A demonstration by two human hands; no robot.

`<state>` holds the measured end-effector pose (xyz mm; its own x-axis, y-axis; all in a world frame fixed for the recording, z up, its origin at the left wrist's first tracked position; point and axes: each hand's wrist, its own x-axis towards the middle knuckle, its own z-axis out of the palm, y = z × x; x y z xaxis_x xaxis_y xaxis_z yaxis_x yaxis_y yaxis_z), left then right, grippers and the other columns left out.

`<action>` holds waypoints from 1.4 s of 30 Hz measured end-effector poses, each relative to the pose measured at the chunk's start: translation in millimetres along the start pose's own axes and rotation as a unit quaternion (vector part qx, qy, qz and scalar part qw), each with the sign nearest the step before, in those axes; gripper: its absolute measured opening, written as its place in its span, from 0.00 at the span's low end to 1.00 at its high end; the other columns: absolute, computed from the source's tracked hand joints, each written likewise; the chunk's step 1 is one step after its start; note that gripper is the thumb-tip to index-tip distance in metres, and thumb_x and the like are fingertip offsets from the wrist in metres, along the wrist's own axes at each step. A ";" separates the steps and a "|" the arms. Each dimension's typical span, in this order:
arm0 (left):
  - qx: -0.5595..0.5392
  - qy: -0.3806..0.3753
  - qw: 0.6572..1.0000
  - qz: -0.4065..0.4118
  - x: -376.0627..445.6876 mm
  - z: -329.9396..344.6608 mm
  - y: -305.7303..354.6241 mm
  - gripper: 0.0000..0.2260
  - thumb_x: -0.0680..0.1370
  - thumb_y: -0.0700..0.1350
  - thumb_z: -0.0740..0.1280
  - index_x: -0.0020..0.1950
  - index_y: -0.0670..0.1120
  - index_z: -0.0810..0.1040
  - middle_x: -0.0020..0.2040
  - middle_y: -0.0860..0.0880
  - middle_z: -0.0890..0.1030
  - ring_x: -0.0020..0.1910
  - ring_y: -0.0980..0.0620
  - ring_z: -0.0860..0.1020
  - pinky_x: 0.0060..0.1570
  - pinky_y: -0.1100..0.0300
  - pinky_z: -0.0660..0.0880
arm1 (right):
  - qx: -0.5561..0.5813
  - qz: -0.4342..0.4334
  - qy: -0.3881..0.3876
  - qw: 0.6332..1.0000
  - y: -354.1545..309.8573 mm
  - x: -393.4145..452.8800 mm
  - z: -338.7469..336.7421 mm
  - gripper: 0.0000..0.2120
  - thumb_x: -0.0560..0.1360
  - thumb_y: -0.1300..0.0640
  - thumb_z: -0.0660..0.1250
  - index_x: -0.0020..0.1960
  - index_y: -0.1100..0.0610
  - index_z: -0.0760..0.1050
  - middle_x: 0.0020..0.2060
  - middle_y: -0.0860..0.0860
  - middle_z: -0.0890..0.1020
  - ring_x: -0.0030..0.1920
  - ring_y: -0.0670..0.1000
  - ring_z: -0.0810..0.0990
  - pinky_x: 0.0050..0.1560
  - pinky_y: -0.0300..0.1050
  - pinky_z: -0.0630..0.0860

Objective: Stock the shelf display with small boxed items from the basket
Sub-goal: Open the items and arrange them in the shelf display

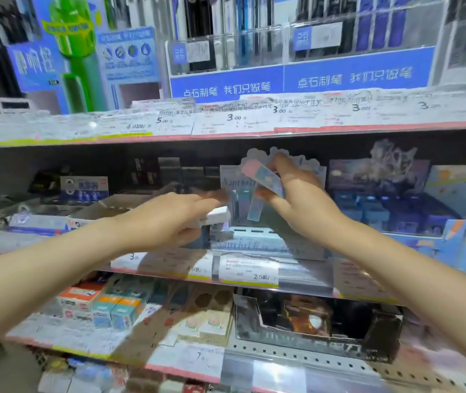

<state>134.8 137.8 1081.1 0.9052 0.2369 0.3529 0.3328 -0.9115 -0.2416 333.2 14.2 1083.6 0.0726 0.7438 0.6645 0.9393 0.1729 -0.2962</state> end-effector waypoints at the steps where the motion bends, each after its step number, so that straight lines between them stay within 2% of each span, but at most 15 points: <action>1: -0.010 0.006 1.000 0.014 0.6 1.3 -2.3 0.26 0.72 0.40 0.64 0.69 0.54 0.65 0.53 0.45 0.80 0.47 0.42 0.79 0.43 0.56 0.70 | 0.000 -0.007 0.000 1.000 1.1 2.1 1.6 0.12 0.75 0.55 0.63 0.45 0.50 0.58 0.32 0.53 0.74 0.33 0.56 0.73 0.32 0.48 0.67; 5: -0.009 0.002 0.999 0.045 3.4 6.4 -11.7 0.29 0.72 0.38 0.65 0.71 0.52 0.64 0.45 0.46 0.80 0.41 0.44 0.78 0.39 0.53 0.73 | -0.002 -0.022 -0.004 1.000 0.4 6.6 9.1 0.10 0.75 0.53 0.63 0.47 0.49 0.60 0.40 0.55 0.78 0.37 0.57 0.74 0.36 0.50 0.70; 9: -0.001 -0.002 0.997 0.080 3.9 12.3 -21.8 0.32 0.70 0.36 0.65 0.70 0.56 0.61 0.43 0.48 0.79 0.37 0.47 0.78 0.34 0.54 0.74 | 0.006 -0.009 -0.004 1.000 -2.9 11.5 17.0 0.09 0.75 0.53 0.63 0.50 0.53 0.64 0.42 0.52 0.77 0.39 0.55 0.74 0.37 0.45 0.67; 12: -0.003 0.024 0.992 0.127 4.2 15.9 -27.0 0.33 0.66 0.35 0.67 0.67 0.54 0.62 0.40 0.49 0.80 0.30 0.48 0.77 0.28 0.59 0.72 | -0.001 0.002 -0.006 1.000 -6.0 15.8 25.2 0.09 0.75 0.54 0.63 0.52 0.56 0.65 0.44 0.55 0.79 0.42 0.58 0.77 0.40 0.51 0.74; 14: -0.029 0.031 0.989 0.143 6.4 16.6 -28.8 0.33 0.67 0.35 0.65 0.68 0.56 0.59 0.45 0.47 0.81 0.34 0.46 0.79 0.31 0.55 0.77 | -0.009 0.010 -0.009 1.000 -5.7 17.7 26.8 0.09 0.75 0.54 0.63 0.51 0.55 0.65 0.43 0.55 0.79 0.41 0.58 0.77 0.39 0.50 0.74; 16: -0.022 0.060 0.985 0.162 6.4 17.9 -32.0 0.30 0.70 0.41 0.60 0.70 0.56 0.56 0.53 0.45 0.82 0.40 0.44 0.82 0.34 0.53 0.80 | -0.022 0.007 -0.018 1.000 -5.5 19.0 26.9 0.08 0.75 0.54 0.63 0.47 0.51 0.63 0.40 0.52 0.76 0.40 0.57 0.75 0.35 0.47 0.69; 18: 0.011 0.096 0.979 0.178 6.9 19.0 -33.7 0.28 0.71 0.48 0.54 0.72 0.52 0.59 0.58 0.47 0.80 0.44 0.47 0.83 0.35 0.58 0.80 | -0.032 0.000 -0.024 0.999 -4.9 20.0 27.3 0.09 0.75 0.54 0.64 0.48 0.51 0.63 0.41 0.53 0.77 0.41 0.57 0.76 0.35 0.46 0.68; 20: 0.005 0.099 0.978 0.182 8.6 22.2 -35.2 0.29 0.70 0.50 0.53 0.72 0.50 0.61 0.61 0.49 0.79 0.45 0.49 0.83 0.34 0.60 0.79 | -0.032 0.000 -0.016 0.999 -4.5 20.4 27.2 0.09 0.75 0.54 0.64 0.51 0.54 0.66 0.44 0.56 0.79 0.43 0.58 0.77 0.39 0.48 0.71; 23: -0.012 0.097 0.979 0.181 10.4 27.8 -37.7 0.29 0.71 0.51 0.52 0.73 0.52 0.59 0.61 0.50 0.78 0.46 0.49 0.83 0.36 0.58 0.79 | -0.023 -0.002 -0.018 1.000 -3.0 18.9 28.6 0.10 0.75 0.54 0.64 0.52 0.57 0.68 0.44 0.56 0.80 0.43 0.58 0.77 0.41 0.52 0.74; 25: -0.018 0.103 0.978 0.180 12.4 29.5 -39.4 0.30 0.70 0.52 0.52 0.73 0.55 0.56 0.63 0.50 0.78 0.48 0.49 0.83 0.39 0.55 0.80 | -0.031 -0.008 -0.024 0.999 -1.8 16.2 31.0 0.08 0.75 0.54 0.64 0.49 0.56 0.68 0.42 0.54 0.77 0.41 0.56 0.75 0.39 0.49 0.71; 27: -0.010 0.103 0.978 0.183 14.1 30.4 -40.0 0.30 0.70 0.52 0.52 0.73 0.54 0.57 0.62 0.50 0.78 0.47 0.49 0.83 0.38 0.57 0.79 | -0.047 -0.017 -0.016 0.999 0.9 14.3 33.0 0.10 0.75 0.51 0.62 0.48 0.58 0.69 0.41 0.53 0.75 0.41 0.54 0.73 0.39 0.46 0.67; 30: 0.003 0.091 0.978 0.188 16.5 28.5 -41.0 0.30 0.70 0.50 0.54 0.73 0.53 0.58 0.60 0.50 0.79 0.45 0.49 0.83 0.35 0.59 0.79 | -0.058 -0.023 -0.005 0.998 3.0 15.2 32.0 0.15 0.74 0.49 0.59 0.51 0.60 0.73 0.47 0.54 0.77 0.45 0.54 0.75 0.44 0.49 0.71; 38: 0.010 0.082 0.979 0.186 16.6 22.9 -41.2 0.28 0.70 0.51 0.54 0.71 0.53 0.61 0.56 0.51 0.81 0.43 0.51 0.82 0.34 0.60 0.78 | -0.039 -0.011 -0.011 0.999 2.8 16.4 32.4 0.17 0.73 0.48 0.59 0.52 0.59 0.74 0.48 0.53 0.77 0.47 0.55 0.76 0.46 0.51 0.73; 42: 0.014 0.079 0.980 0.183 15.3 20.5 -38.7 0.28 0.70 0.52 0.55 0.71 0.52 0.63 0.55 0.51 0.81 0.42 0.52 0.82 0.33 0.62 0.78 | -0.028 -0.011 -0.019 0.999 4.7 14.6 32.4 0.15 0.74 0.49 0.60 0.51 0.60 0.75 0.48 0.52 0.77 0.48 0.53 0.76 0.48 0.48 0.72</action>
<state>141.2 183.6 1077.3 0.9136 -0.1616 0.3731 0.0024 -0.9154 -0.4024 327.9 46.8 1069.7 0.0392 0.7641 0.6439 0.9580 0.1545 -0.2417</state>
